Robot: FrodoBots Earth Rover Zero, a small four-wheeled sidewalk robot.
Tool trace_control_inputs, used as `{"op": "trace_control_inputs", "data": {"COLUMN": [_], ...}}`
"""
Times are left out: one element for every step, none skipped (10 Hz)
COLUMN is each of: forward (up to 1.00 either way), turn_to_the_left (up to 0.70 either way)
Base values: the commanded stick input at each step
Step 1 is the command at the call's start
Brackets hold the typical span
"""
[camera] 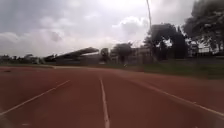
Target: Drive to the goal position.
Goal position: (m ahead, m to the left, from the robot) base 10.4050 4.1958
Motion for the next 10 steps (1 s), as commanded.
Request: {"op": "trace_control_inputs", "data": {"forward": [0.45, 0.45, 0.45, 0.45, 0.45, 0.45, 0.45, 0.45, 0.45, 0.45], "turn_to_the_left": [0.0, 0.0, 0.0, 0.0, 0.0, 0.0, 0.0, 0.0, 0.0, 0.0]}}
